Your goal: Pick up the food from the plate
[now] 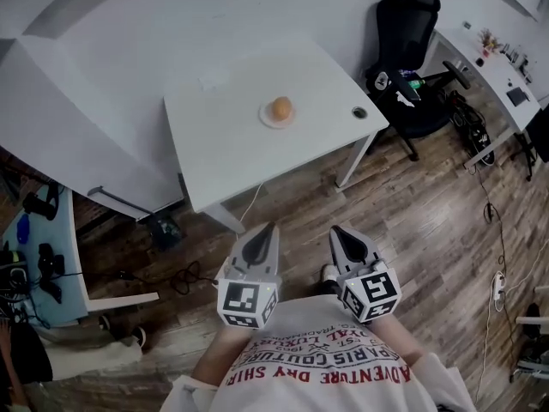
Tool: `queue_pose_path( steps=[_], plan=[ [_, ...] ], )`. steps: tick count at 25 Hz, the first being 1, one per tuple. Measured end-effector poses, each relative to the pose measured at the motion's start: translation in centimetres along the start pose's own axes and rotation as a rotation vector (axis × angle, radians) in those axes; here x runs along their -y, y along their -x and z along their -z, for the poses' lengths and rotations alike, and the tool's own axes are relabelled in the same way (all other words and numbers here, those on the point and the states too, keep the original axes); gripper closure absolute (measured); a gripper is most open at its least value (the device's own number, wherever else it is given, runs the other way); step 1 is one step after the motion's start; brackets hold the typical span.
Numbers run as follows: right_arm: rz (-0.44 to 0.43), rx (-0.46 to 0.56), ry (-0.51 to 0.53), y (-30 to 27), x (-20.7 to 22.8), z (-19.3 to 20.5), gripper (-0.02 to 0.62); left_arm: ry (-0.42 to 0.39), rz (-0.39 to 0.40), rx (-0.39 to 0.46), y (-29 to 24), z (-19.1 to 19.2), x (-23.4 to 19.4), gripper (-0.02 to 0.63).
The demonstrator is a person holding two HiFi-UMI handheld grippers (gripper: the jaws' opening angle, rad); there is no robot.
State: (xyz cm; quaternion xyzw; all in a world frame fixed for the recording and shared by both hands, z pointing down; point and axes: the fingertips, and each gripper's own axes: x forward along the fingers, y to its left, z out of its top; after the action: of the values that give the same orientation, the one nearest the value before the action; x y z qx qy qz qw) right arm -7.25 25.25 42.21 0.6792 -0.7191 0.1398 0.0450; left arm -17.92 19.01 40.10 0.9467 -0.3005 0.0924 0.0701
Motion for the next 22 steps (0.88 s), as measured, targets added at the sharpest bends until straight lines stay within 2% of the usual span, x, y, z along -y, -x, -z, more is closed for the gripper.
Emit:
queue_pose_path(
  steps=[6, 12, 15, 22],
  plan=[
    [-0.052, -0.03, 0.03, -2.4, 8.8, -2.6, 0.581, 0.023, -0.062, -0.005, -7.9, -1.8, 2.8, 0.598],
    [-0.075, -0.057, 0.021, -4.3, 16.9, -3.2, 0.581, 0.048, -0.114, -0.007, -14.3, -2.5, 5.1, 0.598],
    [-0.097, -0.082, 0.005, -4.9, 19.3, -2.8, 0.583, 0.03, -0.142, -0.02, -16.1, -2.5, 5.8, 0.598],
    [-0.121, -0.11, -0.01, -8.3, 21.6, -2.6, 0.582, 0.073, -0.187, -0.047, -19.1, -2.0, 3.6, 0.598]
  ],
)
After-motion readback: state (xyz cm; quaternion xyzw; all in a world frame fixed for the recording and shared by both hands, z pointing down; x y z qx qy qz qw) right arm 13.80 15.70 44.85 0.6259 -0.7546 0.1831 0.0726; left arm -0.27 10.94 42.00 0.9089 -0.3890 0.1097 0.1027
